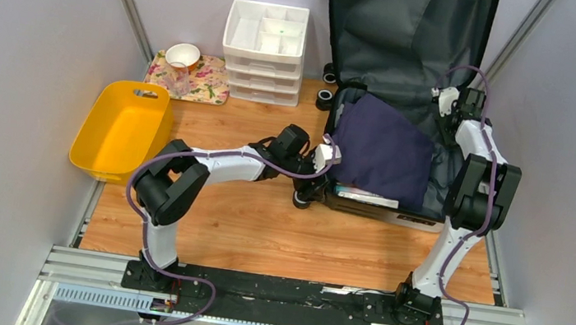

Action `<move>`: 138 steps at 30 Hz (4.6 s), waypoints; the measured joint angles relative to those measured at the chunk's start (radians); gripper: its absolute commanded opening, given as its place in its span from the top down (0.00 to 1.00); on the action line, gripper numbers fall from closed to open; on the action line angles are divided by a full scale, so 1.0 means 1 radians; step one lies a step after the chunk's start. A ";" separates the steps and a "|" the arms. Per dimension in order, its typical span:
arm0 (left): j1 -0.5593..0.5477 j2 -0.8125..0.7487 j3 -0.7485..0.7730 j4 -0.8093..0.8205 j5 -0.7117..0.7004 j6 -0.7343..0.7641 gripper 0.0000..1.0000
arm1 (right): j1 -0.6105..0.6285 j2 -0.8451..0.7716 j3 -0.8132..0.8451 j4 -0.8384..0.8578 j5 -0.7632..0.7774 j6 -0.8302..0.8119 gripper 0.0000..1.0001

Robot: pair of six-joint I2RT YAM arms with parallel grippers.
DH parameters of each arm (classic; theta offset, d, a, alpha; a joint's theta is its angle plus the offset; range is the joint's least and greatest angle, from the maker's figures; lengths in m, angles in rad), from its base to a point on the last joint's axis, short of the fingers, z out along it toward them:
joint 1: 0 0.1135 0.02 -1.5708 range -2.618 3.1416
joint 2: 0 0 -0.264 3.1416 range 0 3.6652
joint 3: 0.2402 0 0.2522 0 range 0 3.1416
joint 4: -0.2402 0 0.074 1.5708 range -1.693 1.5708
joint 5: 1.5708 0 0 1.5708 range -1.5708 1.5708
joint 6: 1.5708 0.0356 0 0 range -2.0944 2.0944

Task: Open, take out, and arrange the luggage

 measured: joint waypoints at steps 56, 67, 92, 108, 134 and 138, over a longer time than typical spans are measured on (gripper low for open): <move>0.867 -0.702 -0.126 -0.605 -0.282 -0.016 0.14 | -0.045 -0.699 -0.132 -0.355 -0.686 0.397 0.14; 1.090 -0.547 -0.099 -0.623 -0.307 0.047 0.14 | 0.011 -0.779 -0.236 -0.487 -0.715 0.360 0.16; 0.497 -0.539 -0.260 -0.686 -0.187 0.333 1.00 | 0.011 -0.769 -0.269 -0.623 -0.699 0.343 0.24; 0.207 -0.513 -0.267 -0.678 -0.196 0.389 0.29 | 0.320 -0.888 -0.554 -0.369 -0.502 0.348 0.16; 0.230 -0.636 -0.192 -0.518 -0.079 0.096 0.13 | 0.535 -0.678 -0.721 0.102 -0.085 0.042 1.00; 0.229 -0.578 -0.146 -0.344 -0.053 -0.113 0.12 | 0.461 -0.718 -0.644 0.007 -0.190 0.092 1.00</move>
